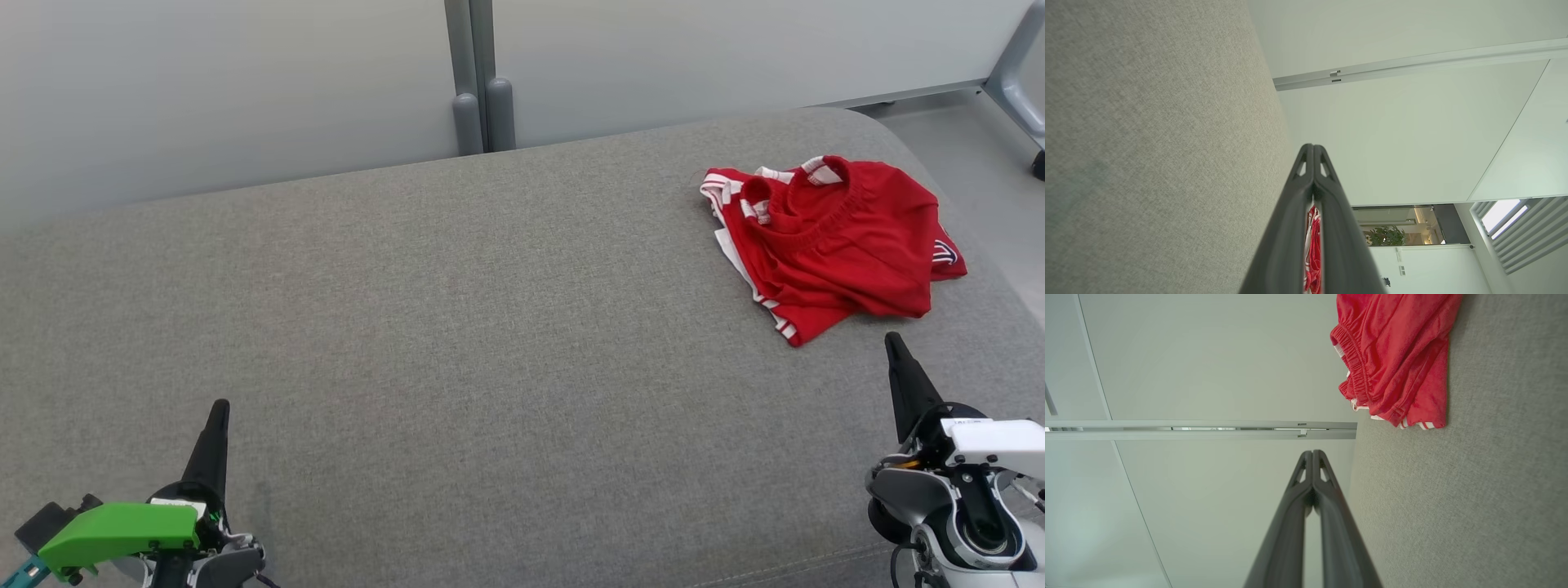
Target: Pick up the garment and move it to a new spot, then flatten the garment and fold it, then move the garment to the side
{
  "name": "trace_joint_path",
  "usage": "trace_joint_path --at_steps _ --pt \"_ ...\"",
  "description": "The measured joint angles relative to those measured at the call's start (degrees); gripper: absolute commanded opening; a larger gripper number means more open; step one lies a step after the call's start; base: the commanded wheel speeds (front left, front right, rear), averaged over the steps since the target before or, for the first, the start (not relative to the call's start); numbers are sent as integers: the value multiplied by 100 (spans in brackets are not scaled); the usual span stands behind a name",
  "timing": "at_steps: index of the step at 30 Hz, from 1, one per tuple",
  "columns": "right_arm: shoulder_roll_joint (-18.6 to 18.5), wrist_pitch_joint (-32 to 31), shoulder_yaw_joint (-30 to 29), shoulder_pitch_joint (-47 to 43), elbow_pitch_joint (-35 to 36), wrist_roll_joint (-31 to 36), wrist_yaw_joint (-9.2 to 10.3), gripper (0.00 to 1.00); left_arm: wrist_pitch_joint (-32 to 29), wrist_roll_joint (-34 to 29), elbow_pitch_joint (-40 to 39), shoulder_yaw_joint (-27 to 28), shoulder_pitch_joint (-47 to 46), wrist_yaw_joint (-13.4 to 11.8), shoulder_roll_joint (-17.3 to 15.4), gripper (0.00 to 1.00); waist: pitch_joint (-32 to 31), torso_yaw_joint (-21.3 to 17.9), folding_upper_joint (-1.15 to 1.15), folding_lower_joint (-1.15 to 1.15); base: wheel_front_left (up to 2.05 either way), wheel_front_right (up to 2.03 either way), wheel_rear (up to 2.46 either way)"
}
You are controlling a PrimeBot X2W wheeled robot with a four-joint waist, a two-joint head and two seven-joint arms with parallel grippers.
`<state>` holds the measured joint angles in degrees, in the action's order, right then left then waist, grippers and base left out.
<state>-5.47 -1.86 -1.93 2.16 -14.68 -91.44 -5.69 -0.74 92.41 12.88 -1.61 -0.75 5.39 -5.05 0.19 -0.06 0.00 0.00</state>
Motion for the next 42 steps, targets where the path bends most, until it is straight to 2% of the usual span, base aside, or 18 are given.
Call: trace_joint_path --at_steps 6,42 --pt "20 -97 -142 64 -48 -369 -85 0 -82 379 103 34 -81 66 -18 0 3 5 0 0 0 0 0" --pt "31 -104 -162 93 -98 -383 -86 0 -129 379 212 74 -170 116 -20 0 -2 6 0 0 0 0 0"
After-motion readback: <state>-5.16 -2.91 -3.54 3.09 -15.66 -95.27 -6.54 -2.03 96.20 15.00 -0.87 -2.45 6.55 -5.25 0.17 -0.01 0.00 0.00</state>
